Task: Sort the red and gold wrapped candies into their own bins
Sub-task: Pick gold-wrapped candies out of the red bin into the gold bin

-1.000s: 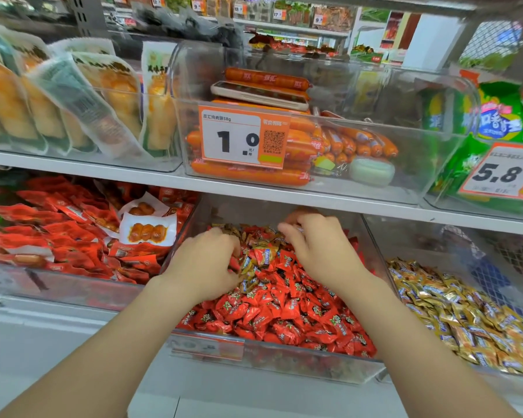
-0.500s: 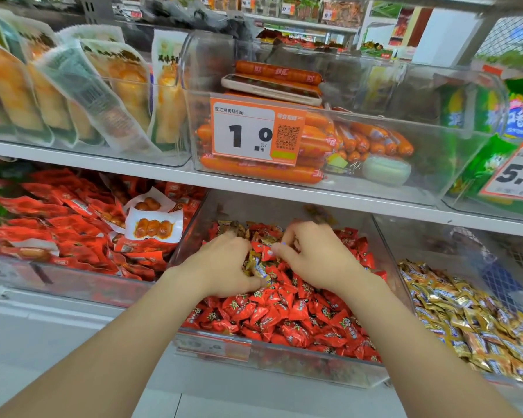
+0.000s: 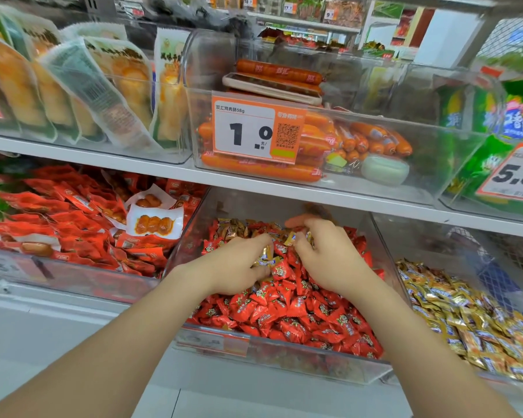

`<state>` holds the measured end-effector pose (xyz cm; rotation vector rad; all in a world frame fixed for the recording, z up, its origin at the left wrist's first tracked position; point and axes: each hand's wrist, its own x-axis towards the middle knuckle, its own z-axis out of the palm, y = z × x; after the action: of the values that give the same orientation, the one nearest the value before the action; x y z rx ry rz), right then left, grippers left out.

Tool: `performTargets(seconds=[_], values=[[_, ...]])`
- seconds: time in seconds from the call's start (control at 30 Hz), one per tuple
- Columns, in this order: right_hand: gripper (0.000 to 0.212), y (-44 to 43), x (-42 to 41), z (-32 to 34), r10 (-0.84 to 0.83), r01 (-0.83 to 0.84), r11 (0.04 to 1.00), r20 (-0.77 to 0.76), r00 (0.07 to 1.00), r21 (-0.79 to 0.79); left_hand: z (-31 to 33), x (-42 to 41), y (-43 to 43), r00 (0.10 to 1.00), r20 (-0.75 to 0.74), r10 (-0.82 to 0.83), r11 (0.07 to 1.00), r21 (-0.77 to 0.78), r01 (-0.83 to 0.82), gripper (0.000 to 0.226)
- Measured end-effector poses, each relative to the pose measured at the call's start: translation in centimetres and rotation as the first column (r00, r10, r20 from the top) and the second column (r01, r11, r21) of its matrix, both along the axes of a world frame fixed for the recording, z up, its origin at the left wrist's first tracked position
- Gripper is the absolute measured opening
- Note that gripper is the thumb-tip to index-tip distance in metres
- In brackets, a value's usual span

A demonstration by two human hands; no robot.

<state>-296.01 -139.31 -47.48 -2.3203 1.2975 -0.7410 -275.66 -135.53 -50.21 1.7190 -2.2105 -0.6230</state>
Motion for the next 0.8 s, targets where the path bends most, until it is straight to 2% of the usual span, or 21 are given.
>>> performTargets(seconds=[0.1, 0.23, 0.33, 0.4, 0.5, 0.6, 0.7, 0.77, 0.8], values=[[0.030, 0.1, 0.0, 0.1, -0.023, 0.022, 0.998, 0.033, 0.999, 0.056, 1.0, 0.4, 0.8, 0.994, -0.099, 0.048, 0.998, -0.027, -0.051, 0.015], [0.027, 0.1, 0.0, 0.3, -0.031, 0.029, 0.998, 0.039, 0.999, 0.053, 2.3, 0.6, 2.0, 0.950, -0.269, 0.158, 0.981, -0.064, -0.181, 0.009], [0.024, 0.5, 0.4, 0.1, 0.077, -0.080, 0.997, -0.111, 0.991, -0.018, 2.5, 0.9, 2.6, 0.921, -0.313, 0.233, 0.965, -0.043, -0.259, 0.009], [0.031, 0.8, 1.0, -0.1, 0.108, -0.121, 0.992, -0.261, 0.959, -0.036, 2.4, 1.2, 2.8, 0.893, -0.346, 0.289, 0.948, -0.029, -0.318, 0.011], [0.043, 0.7, 2.2, -0.1, 0.055, -0.103, 0.992, -0.493, 0.868, -0.071, 2.3, 1.2, 3.0, 0.798, -0.456, 0.394, 0.898, 0.007, -0.440, 0.015], [0.045, 0.0, 3.4, 0.0, -0.038, -0.043, 0.991, -0.580, 0.814, -0.125, 2.0, 1.2, 3.0, 0.709, -0.543, 0.449, 0.876, 0.115, -0.468, 0.015], [0.029, -0.9, 3.3, 0.2, -0.138, 0.039, 0.982, -0.571, 0.809, -0.183, 1.9, 1.3, 2.9, 0.663, -0.575, 0.480, 0.869, 0.210, -0.448, 0.018], [0.009, -1.6, 2.4, 0.4, -0.169, 0.076, 0.980, -0.568, 0.806, -0.183, 2.0, 1.3, 2.8, 0.683, -0.542, 0.490, 0.867, 0.223, -0.446, 0.016], [0.007, -1.8, 1.9, 0.5, -0.173, 0.097, 0.982, -0.578, 0.797, -0.161, 2.2, 1.2, 2.8, 0.699, -0.522, 0.490, 0.868, 0.223, -0.443, 0.012]])
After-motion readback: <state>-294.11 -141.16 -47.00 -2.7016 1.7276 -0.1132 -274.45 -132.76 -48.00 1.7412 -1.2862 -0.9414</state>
